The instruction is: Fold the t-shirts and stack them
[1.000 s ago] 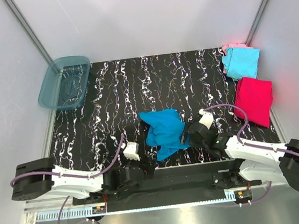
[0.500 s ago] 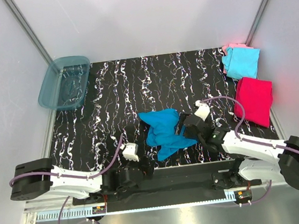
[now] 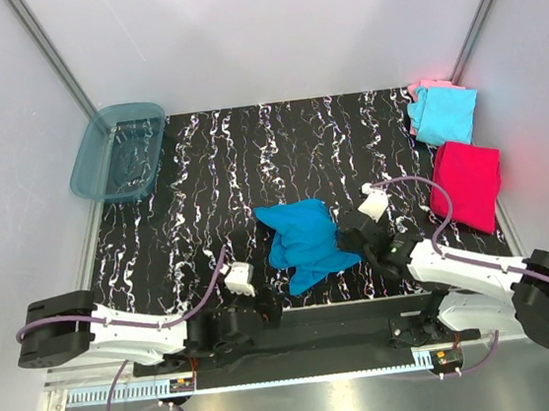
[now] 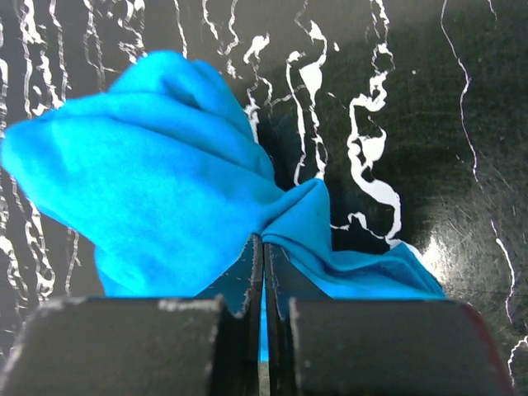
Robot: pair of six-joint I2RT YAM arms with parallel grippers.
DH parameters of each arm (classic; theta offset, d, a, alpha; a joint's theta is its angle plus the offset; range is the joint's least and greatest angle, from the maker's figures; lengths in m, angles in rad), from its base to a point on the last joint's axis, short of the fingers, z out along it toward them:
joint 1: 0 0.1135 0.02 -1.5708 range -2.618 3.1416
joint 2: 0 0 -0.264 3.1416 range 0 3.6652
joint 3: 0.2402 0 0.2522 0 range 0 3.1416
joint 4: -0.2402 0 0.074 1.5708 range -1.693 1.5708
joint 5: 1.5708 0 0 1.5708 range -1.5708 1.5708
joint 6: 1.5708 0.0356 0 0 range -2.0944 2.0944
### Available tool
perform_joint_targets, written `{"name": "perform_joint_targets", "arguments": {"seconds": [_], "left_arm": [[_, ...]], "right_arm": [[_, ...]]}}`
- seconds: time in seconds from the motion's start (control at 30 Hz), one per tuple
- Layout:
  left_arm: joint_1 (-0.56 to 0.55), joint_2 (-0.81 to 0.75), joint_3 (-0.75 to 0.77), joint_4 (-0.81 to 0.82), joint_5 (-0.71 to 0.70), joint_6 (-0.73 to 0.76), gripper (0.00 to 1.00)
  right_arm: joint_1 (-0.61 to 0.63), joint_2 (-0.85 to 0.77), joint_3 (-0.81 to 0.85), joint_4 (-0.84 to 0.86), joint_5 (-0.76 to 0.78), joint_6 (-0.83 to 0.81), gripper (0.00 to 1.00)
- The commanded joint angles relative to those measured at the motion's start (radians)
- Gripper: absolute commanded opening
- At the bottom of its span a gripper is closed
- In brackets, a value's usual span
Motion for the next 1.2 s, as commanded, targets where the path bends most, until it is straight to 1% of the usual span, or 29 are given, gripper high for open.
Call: {"name": "perform_joint_targets", "arguments": {"seconds": [0.0, 0.07, 0.1, 0.17, 0.2, 0.23, 0.33, 0.37, 0.4, 0.43, 0.57, 0.63, 0.7, 0.77, 0.8, 0.83, 0.87, 0.9, 0.93, 1.0, 1.07, 1.17], "left_arm": [[-0.006, -0.022, 0.072, -0.004, -0.077, 0.055, 0.99], [-0.006, -0.022, 0.158, -0.029, -0.108, 0.104, 0.99], [-0.006, -0.022, 0.187, -0.041, -0.119, 0.168, 0.99], [-0.006, -0.025, 0.276, -0.048, -0.148, 0.241, 0.99], [-0.006, -0.026, 0.305, -0.061, -0.159, 0.305, 0.99], [-0.006, -0.031, 0.358, -0.067, -0.166, 0.334, 0.99], [-0.006, -0.065, 0.419, -0.061, -0.179, 0.417, 0.99], [-0.006, -0.083, 0.422, -0.054, -0.176, 0.430, 0.99], [-0.006, -0.091, 0.423, -0.034, -0.176, 0.449, 0.99], [-0.006, -0.100, 0.423, -0.031, -0.176, 0.456, 0.99], [-0.006, -0.118, 0.423, -0.058, -0.220, 0.463, 0.99], [-0.006, -0.128, 0.425, -0.094, -0.249, 0.470, 0.99], [0.003, -0.146, 0.402, -0.077, -0.288, 0.492, 0.99], [0.061, -0.164, 0.371, -0.013, -0.230, 0.502, 0.99], [0.098, -0.169, 0.336, 0.004, -0.184, 0.471, 0.99], [0.182, -0.163, 0.316, 0.021, -0.135, 0.441, 0.99], [0.224, -0.152, 0.295, 0.041, -0.046, 0.409, 0.99], [0.261, -0.139, 0.253, 0.090, -0.015, 0.346, 0.99], [0.305, -0.096, 0.236, 0.115, 0.002, 0.321, 0.99], [0.315, -0.039, 0.204, 0.184, -0.031, 0.277, 0.99], [0.313, 0.062, 0.189, 0.272, -0.070, 0.261, 0.99], [0.313, 0.191, 0.201, 0.354, -0.078, 0.252, 0.99]], "right_arm": [[0.006, -0.029, 0.078, 0.022, 0.076, -0.001, 0.00], [0.005, -0.046, 0.143, 0.023, 0.088, -0.021, 0.00], [0.003, -0.052, 0.173, 0.028, 0.090, -0.056, 0.00], [0.006, -0.066, 0.271, 0.031, 0.085, -0.097, 0.00], [0.006, -0.071, 0.304, 0.034, 0.081, -0.146, 0.00], [0.005, -0.077, 0.376, 0.033, 0.076, -0.166, 0.00], [0.005, -0.092, 0.534, 0.033, 0.038, -0.261, 0.00], [0.006, -0.091, 0.577, 0.020, 0.006, -0.283, 0.00], [0.006, -0.089, 0.660, 0.013, -0.014, -0.317, 0.00], [0.005, -0.087, 0.697, 0.005, -0.039, -0.329, 0.00], [0.006, -0.089, 0.851, -0.052, -0.112, -0.374, 0.00], [0.005, -0.095, 0.924, -0.096, -0.120, -0.404, 0.00], [0.005, -0.103, 0.995, -0.136, -0.123, -0.438, 0.00], [0.005, -0.097, 1.047, -0.177, -0.125, -0.467, 0.00], [0.005, -0.091, 1.105, -0.193, -0.128, -0.475, 0.00], [0.005, -0.083, 1.137, -0.208, -0.135, -0.482, 0.00], [0.006, -0.062, 1.168, -0.240, -0.154, -0.490, 0.00], [0.005, -0.048, 1.232, -0.257, -0.166, -0.502, 0.00], [0.005, -0.022, 1.265, -0.274, -0.175, -0.509, 0.00], [0.005, 0.004, 1.349, -0.314, -0.212, -0.521, 0.00], [0.005, 0.041, 1.415, -0.337, -0.255, -0.530, 0.00], [0.005, 0.089, 1.477, -0.380, -0.280, -0.533, 0.00]]}}
